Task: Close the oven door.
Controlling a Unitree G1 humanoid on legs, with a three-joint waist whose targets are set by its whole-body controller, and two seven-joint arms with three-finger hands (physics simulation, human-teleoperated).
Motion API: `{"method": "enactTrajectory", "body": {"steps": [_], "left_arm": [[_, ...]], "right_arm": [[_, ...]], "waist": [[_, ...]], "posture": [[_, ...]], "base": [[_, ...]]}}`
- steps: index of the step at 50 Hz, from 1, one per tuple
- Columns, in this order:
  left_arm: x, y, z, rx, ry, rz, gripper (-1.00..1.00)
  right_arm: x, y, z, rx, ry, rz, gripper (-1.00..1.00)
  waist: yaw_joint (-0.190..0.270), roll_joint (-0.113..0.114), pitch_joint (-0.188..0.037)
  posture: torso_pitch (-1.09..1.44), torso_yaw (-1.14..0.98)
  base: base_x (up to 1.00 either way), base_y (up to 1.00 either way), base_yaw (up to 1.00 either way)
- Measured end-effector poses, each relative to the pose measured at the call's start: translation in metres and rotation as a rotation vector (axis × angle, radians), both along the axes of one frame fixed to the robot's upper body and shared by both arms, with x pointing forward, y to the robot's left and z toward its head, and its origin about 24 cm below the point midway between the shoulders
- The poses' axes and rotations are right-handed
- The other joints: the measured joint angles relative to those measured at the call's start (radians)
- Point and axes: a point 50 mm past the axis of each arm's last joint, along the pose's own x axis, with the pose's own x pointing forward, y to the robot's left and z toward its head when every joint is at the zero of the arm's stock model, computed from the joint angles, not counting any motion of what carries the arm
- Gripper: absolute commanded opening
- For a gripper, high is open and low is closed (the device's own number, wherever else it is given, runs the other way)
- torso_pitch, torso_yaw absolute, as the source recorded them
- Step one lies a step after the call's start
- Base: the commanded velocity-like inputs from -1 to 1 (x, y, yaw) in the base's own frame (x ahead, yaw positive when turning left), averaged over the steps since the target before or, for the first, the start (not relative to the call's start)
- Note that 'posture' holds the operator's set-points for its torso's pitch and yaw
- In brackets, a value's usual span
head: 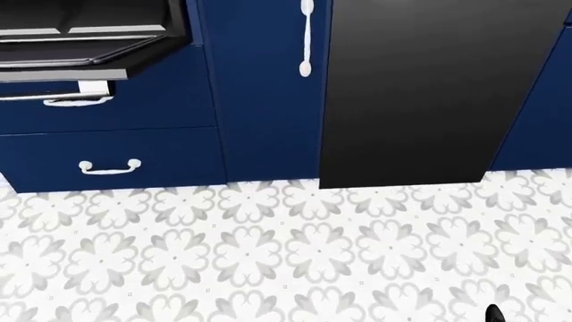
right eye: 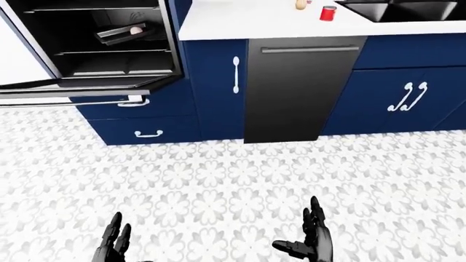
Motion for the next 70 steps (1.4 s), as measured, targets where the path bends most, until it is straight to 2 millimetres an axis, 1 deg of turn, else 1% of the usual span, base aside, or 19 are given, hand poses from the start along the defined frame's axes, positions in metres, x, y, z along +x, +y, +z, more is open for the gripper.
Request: {"method": "enactTrajectory", "body": {"steps": [5,9,11,15,17,19,22,23,26,39,41,44,46,50,53,59,65,68,70], "left_arm": [[-0.004,0.008,0.001,0.018,0.004,0.034,1.00],[-0.003,0.007,0.001,0.017,-0.002,0.033,1.00],[-0.002,0.000,-0.001,0.001,0.001,0.016,1.00],[-0.005,-0.004,-0.004,-0.008,0.024,-0.011,1.00],[-0.003,-0.002,-0.002,-0.002,0.017,-0.009,1.00],[-0.002,0.000,-0.001,0.003,0.007,-0.003,1.00],[-0.003,0.003,0.000,0.011,0.004,0.004,1.00],[-0.002,0.006,0.001,0.017,0.007,0.009,1.00],[-0.005,0.010,0.001,0.024,0.013,0.034,1.00],[-0.004,0.006,0.000,0.024,0.014,0.012,1.00],[-0.003,0.000,-0.001,0.010,0.015,0.004,1.00],[-0.005,-0.002,-0.004,0.003,0.030,-0.013,1.00],[-0.005,-0.001,-0.003,0.007,0.026,-0.013,1.00],[-0.002,0.002,0.000,0.016,0.009,-0.002,1.00],[-0.003,0.004,0.000,0.021,0.007,0.002,1.00],[-0.006,0.009,0.000,0.024,0.016,0.030,1.00],[-0.005,0.007,0.000,0.020,0.013,0.020,1.00],[-0.005,0.007,0.000,0.021,0.012,0.019,1.00],[-0.003,0.001,-0.001,0.005,0.015,0.012,1.00]], "right_arm": [[0.000,0.007,-0.003,0.012,0.012,0.028,1.00],[-0.001,0.006,-0.003,0.013,0.017,0.026,1.00],[-0.001,0.000,-0.002,0.004,0.017,0.007,1.00],[-0.005,-0.003,-0.003,0.005,0.025,-0.018,1.00],[-0.001,-0.002,-0.001,0.001,0.011,-0.010,1.00],[0.002,-0.001,0.001,-0.001,-0.001,-0.001,1.00],[0.002,0.000,0.001,-0.001,-0.003,0.006,1.00],[0.002,0.004,-0.001,0.011,0.000,0.009,1.00],[-0.001,0.014,-0.006,0.033,0.029,0.046,1.00],[0.001,0.006,-0.002,0.009,0.010,0.029,1.00],[0.000,0.002,-0.002,0.004,0.017,0.019,1.00],[-0.004,0.001,-0.004,0.006,0.032,0.003,1.00],[-0.004,0.001,-0.003,0.005,0.028,0.005,1.00],[-0.001,0.001,-0.002,0.001,0.016,0.011,1.00],[0.000,0.002,-0.001,0.002,0.013,0.015,1.00],[-0.002,0.012,-0.006,0.024,0.041,0.054,1.00],[0.000,0.005,-0.002,0.007,0.018,0.026,1.00],[0.001,0.006,-0.002,0.006,0.014,0.030,1.00],[0.000,0.002,-0.002,0.001,0.019,0.023,1.00]], "waist": [[0.008,-0.024,0.005],[-0.001,-0.085,0.013],[-0.016,-0.059,0.023],[-0.017,-0.077,0.003],[-0.013,-0.060,0.006],[-0.012,-0.028,0.013],[-0.005,0.045,0.004],[0.004,0.034,0.007],[0.017,0.035,0.008],[-0.003,-0.118,0.008],[-0.014,-0.090,0.013],[-0.016,-0.089,0.002],[-0.013,-0.072,0.006],[-0.012,-0.014,0.016],[-0.006,0.045,0.007],[0.008,0.009,0.014],[0.003,-0.063,0.016],[0.003,-0.114,0.009],[-0.012,-0.092,0.013]], "posture": [[0.00,0.00],[0.00,0.00],[0.00,0.00],[0.00,0.00],[0.00,0.00],[0.00,0.00],[0.00,0.00],[0.00,0.00],[0.00,0.00],[0.00,0.00],[0.00,0.00],[0.00,0.00],[0.00,0.00],[0.00,0.00],[0.00,0.00],[0.00,0.00],[0.00,0.00],[0.00,0.00],[0.00,0.00]], "base": [[0.00,0.19,0.00],[0.00,0.27,0.00],[0.00,0.27,0.00],[0.00,0.27,0.00],[0.00,0.27,0.00],[0.00,0.27,0.00],[0.00,0.27,0.00],[0.00,0.27,0.00],[0.00,0.26,0.00],[0.00,0.24,0.00],[0.02,0.20,0.00],[0.04,0.20,0.00],[0.06,0.20,0.00],[0.05,0.21,0.00],[0.05,0.21,0.00],[0.05,0.20,0.00],[0.05,0.20,0.00],[0.05,0.20,0.00],[0.05,0.20,0.00]]}}
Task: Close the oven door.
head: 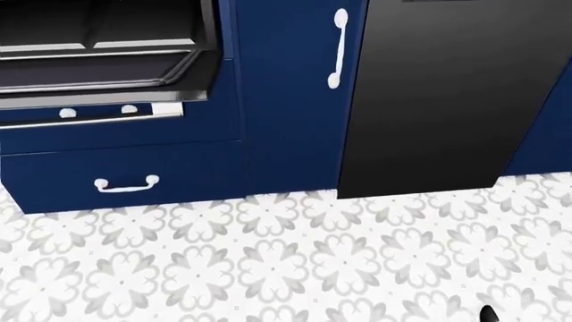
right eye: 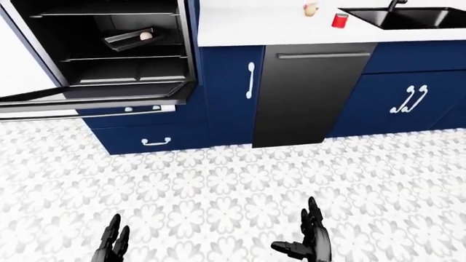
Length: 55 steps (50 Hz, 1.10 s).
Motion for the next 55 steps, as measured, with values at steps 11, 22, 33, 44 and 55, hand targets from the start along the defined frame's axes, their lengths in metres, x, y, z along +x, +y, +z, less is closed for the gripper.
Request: {"method": "enactTrajectory", "body": {"steps": [11,22,33,44,55], "left_arm": [[0.000,0.002,0.001,0.007,-0.006,-0.006,1.00],[0.000,0.007,0.002,0.015,-0.007,0.014,1.00],[-0.001,-0.003,-0.002,-0.014,0.015,-0.018,1.00],[-0.001,0.008,0.002,0.012,0.001,0.020,1.00],[0.002,0.002,0.001,0.000,-0.007,0.007,1.00]], "right_arm": [[-0.002,-0.001,-0.001,-0.004,0.005,-0.006,1.00],[0.000,0.004,-0.002,0.011,0.008,0.014,1.00],[-0.002,-0.003,-0.001,0.004,0.013,-0.020,1.00],[0.002,0.009,-0.003,0.026,0.012,0.020,1.00],[0.003,-0.003,0.003,-0.003,-0.014,-0.005,1.00]], "waist": [[0.001,0.116,0.000],[0.017,0.055,0.001],[-0.003,0.006,-0.011],[0.021,0.122,-0.002],[0.004,-0.004,0.003]], "posture": [[0.00,0.00],[0.00,0.00],[0.00,0.00],[0.00,0.00],[0.00,0.00]], "base": [[0.06,0.20,0.00],[0.05,0.20,0.00],[0.05,0.22,0.00],[0.05,0.24,0.00],[0.04,0.32,0.00]]}}
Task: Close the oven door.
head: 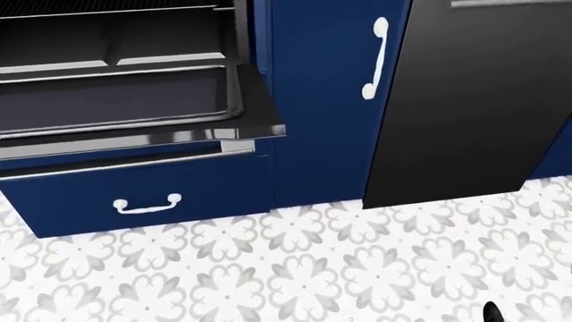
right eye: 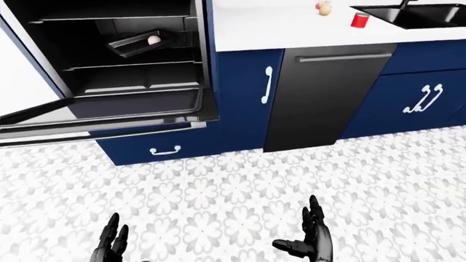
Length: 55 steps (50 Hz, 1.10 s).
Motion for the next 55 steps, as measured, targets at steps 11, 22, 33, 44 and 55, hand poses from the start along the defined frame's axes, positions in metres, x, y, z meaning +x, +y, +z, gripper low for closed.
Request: {"method": "enactTrajectory", "body": {"steps": [11,22,33,44,55], "left_arm": [[0.001,0.000,0.001,0.003,-0.004,-0.009,1.00],[-0.002,0.004,0.001,0.009,0.002,0.012,1.00],[-0.005,-0.005,-0.004,-0.017,0.025,-0.018,1.00],[-0.002,0.007,0.001,0.009,0.003,0.015,1.00],[-0.002,0.004,0.000,0.001,0.005,0.008,1.00]], "right_arm": [[-0.001,-0.002,0.000,-0.002,0.004,-0.009,1.00],[-0.002,0.004,-0.003,0.013,0.018,0.012,1.00],[-0.005,-0.001,-0.003,0.006,0.022,-0.017,1.00],[0.001,0.009,-0.003,0.024,0.015,0.016,1.00],[0.001,0.002,0.000,0.007,0.001,0.004,1.00]], "waist": [[-0.006,0.106,-0.006],[0.011,0.060,-0.002],[-0.007,0.008,-0.012],[0.018,0.125,-0.008],[0.010,0.004,0.000]], "posture": [[0.00,0.00],[0.00,0.00],[0.00,0.00],[0.00,0.00],[0.00,0.00]], "base": [[0.03,0.33,0.00],[0.03,0.33,0.00],[0.03,0.33,0.00],[0.03,0.33,0.00],[0.03,0.33,0.00]]}}
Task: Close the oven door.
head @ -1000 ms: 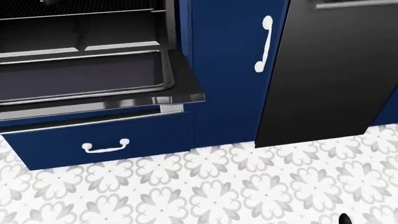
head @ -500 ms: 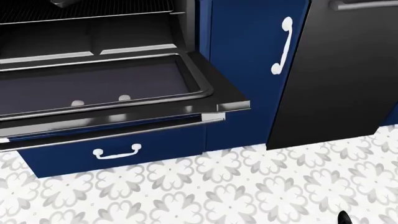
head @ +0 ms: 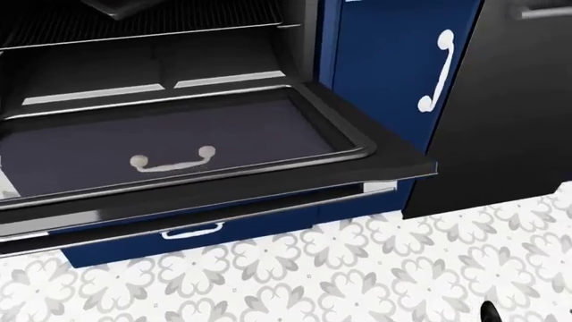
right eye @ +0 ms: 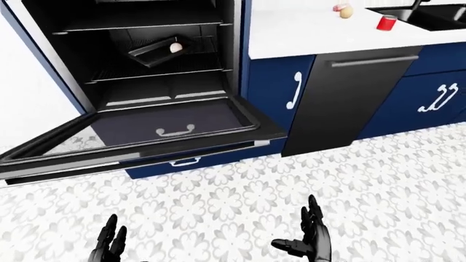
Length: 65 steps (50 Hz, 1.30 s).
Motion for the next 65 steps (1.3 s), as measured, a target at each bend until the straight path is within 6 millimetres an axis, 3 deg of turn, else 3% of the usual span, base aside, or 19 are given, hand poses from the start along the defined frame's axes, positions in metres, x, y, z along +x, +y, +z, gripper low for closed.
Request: {"method": "enactTrajectory", "body": {"steps": [1,3,8,12,15,20,31,33,36,38,42,44,45,50,55,60,62,65], "left_arm": [[0.000,0.001,0.000,0.001,-0.001,0.001,1.00],[0.001,-0.004,-0.001,-0.011,-0.002,-0.004,1.00],[0.000,-0.007,-0.003,-0.020,0.015,-0.022,1.00],[0.002,-0.003,0.000,-0.007,-0.008,-0.012,1.00],[0.001,-0.002,0.000,-0.004,-0.008,-0.009,1.00],[-0.001,0.005,0.001,0.005,-0.001,0.025,1.00],[0.000,0.001,0.000,-0.001,0.000,0.005,1.00],[0.001,-0.004,-0.001,-0.015,0.001,0.000,1.00],[0.000,-0.007,-0.003,-0.025,0.016,-0.020,1.00],[0.001,-0.006,-0.002,-0.020,0.008,-0.019,1.00],[0.004,-0.003,0.001,-0.007,-0.012,-0.010,1.00],[0.003,-0.002,0.001,-0.005,-0.011,-0.006,1.00],[0.002,0.000,0.001,0.000,-0.009,-0.003,1.00],[-0.001,0.005,0.001,0.002,-0.002,0.028,1.00],[0.001,0.003,0.001,0.000,-0.007,0.013,1.00],[0.001,0.002,0.001,-0.001,-0.006,0.009,1.00],[0.001,-0.004,-0.001,-0.017,0.000,-0.001,1.00],[-0.002,-0.006,-0.004,-0.026,0.019,-0.015,1.00]], "right_arm": [[0.000,0.000,0.000,0.000,-0.001,0.002,1.00],[0.000,-0.003,0.001,-0.007,0.002,-0.003,1.00],[-0.005,-0.004,-0.002,-0.003,0.019,-0.020,1.00],[-0.001,-0.004,0.001,-0.010,0.002,-0.015,1.00],[-0.001,-0.004,0.001,-0.010,0.004,-0.014,1.00],[-0.001,0.009,-0.004,0.022,0.025,0.029,1.00],[0.000,0.000,0.000,0.002,0.002,0.000,1.00],[-0.001,-0.003,0.000,-0.001,0.010,-0.007,1.00],[-0.004,-0.005,-0.002,0.000,0.019,-0.023,1.00],[-0.002,-0.005,0.000,-0.003,0.010,-0.022,1.00],[0.001,-0.005,0.002,-0.007,-0.004,-0.017,1.00],[0.001,-0.004,0.001,-0.006,-0.002,-0.015,1.00],[0.002,-0.001,0.001,0.002,-0.004,-0.012,1.00],[-0.001,0.009,-0.005,0.023,0.026,0.035,1.00],[0.000,0.000,-0.001,0.005,0.010,0.003,1.00],[0.002,0.000,0.001,0.000,-0.002,0.002,1.00],[0.000,-0.003,0.001,-0.003,0.005,-0.007,1.00],[-0.004,-0.004,-0.002,0.001,0.020,-0.019,1.00]], "waist": [[0.000,-0.017,-0.002],[-0.013,-0.002,0.001],[-0.017,0.007,-0.015],[-0.014,0.065,-0.004],[-0.010,0.136,-0.012],[0.014,0.113,-0.012],[-0.003,-0.025,-0.005],[-0.018,-0.005,-0.002],[-0.023,-0.008,-0.017],[-0.019,0.010,-0.014],[-0.016,0.077,-0.003],[-0.013,0.126,-0.009],[-0.007,0.132,-0.015],[0.010,0.101,-0.009],[-0.004,0.040,0.002],[-0.008,-0.025,-0.004],[-0.020,-0.004,-0.001],[-0.022,-0.006,-0.017]], "posture": [[0.00,0.00],[0.00,0.00],[0.00,0.00],[0.00,0.00],[0.00,0.00],[0.00,0.00],[0.00,0.00],[0.00,0.00],[0.00,0.00],[0.00,0.00],[0.00,0.00],[0.00,0.00],[0.00,0.00],[0.00,0.00],[0.00,0.00],[0.00,0.00],[0.00,0.00],[0.00,0.00]], "base": [[0.03,0.33,0.00],[0.03,0.34,0.00],[0.00,0.35,0.00],[0.00,0.37,0.00],[0.00,0.36,0.00],[0.00,0.36,0.00],[0.00,0.36,0.00],[0.00,0.37,0.00],[0.00,0.36,0.00],[0.00,0.36,0.00],[0.00,0.36,0.00],[0.00,0.36,0.00],[0.00,0.36,0.00],[0.00,0.36,0.00],[0.00,0.36,0.00],[0.00,0.36,0.00],[0.00,0.36,0.00],[0.00,0.36,0.00]]}}
